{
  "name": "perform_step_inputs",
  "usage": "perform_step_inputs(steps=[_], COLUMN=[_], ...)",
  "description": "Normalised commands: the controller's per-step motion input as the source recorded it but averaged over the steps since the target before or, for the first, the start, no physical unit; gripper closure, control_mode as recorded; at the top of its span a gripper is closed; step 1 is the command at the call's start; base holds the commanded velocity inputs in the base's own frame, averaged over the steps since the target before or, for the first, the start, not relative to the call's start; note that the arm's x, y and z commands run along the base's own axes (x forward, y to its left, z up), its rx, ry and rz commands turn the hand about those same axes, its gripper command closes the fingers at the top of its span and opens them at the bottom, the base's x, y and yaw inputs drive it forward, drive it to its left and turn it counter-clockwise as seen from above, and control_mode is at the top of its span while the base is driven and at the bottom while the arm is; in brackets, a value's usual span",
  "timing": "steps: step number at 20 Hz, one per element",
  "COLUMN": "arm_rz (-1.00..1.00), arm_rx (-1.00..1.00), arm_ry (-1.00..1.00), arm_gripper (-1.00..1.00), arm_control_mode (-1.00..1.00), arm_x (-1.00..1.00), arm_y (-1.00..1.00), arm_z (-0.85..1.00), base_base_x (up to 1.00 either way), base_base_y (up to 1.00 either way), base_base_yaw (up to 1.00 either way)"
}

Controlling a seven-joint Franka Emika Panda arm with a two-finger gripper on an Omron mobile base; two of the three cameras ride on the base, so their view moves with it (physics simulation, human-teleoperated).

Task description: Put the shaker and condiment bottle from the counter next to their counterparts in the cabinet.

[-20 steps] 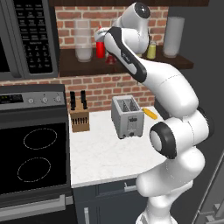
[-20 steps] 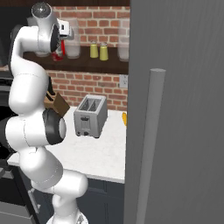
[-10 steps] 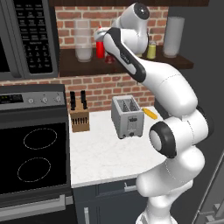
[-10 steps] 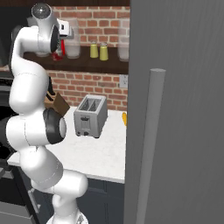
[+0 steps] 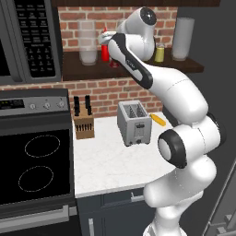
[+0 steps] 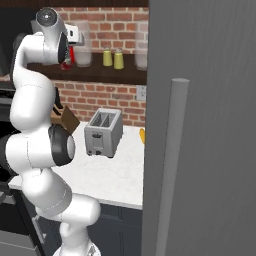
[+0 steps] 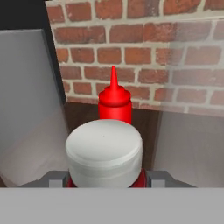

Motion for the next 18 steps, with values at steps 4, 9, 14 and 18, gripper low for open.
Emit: perform_step_inputs(steps=[4, 9, 14, 18], arm_rz=[0.00, 0.00, 0.00, 0.00], arm_rx=[0.00, 0.00, 0.00, 0.00], arm_ry=[0.00, 0.00, 0.00, 0.00], arm_gripper=[1.00, 1.00, 1.00, 1.00], arm_control_mode=[-1.00, -1.00, -1.00, -1.00], arm_x=[0.06, 0.13, 0.19, 0.19], arm_y=[0.00, 0.00, 0.00, 0.00], arm_z=[-0.15, 0.00, 0.00, 0.00], base_base_x=[0.00, 0.00, 0.00, 0.00], base_base_y=[0.00, 0.00, 0.00, 0.00], base_base_yaw=[0.00, 0.00, 0.00, 0.00])
